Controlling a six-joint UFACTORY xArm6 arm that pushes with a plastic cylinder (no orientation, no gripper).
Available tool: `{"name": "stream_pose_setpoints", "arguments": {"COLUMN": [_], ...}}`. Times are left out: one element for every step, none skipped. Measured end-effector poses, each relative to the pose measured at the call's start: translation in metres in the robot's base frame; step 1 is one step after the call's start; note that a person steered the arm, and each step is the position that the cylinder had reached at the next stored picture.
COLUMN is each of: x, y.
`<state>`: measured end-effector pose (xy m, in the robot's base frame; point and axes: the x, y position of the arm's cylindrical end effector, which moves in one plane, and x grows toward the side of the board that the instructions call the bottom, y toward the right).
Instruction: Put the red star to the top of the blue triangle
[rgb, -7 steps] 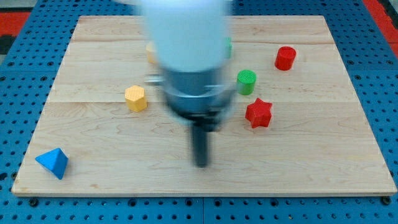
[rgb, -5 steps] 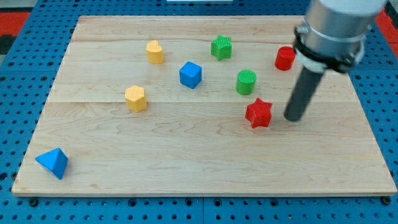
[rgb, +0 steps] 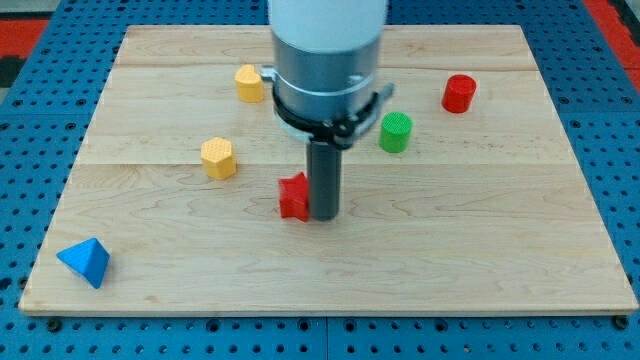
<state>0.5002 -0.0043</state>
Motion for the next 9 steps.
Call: {"name": "stream_pose_setpoints", "arguments": {"x": [-0.031,-0.037,-0.020,0.001,-0.012,-0.005,-0.005,-0.005,-0.020], "y": [-0.007,-0.040,-0.089,-0.135,-0.184,-0.201,-0.219,-0.229,-0.232]}}
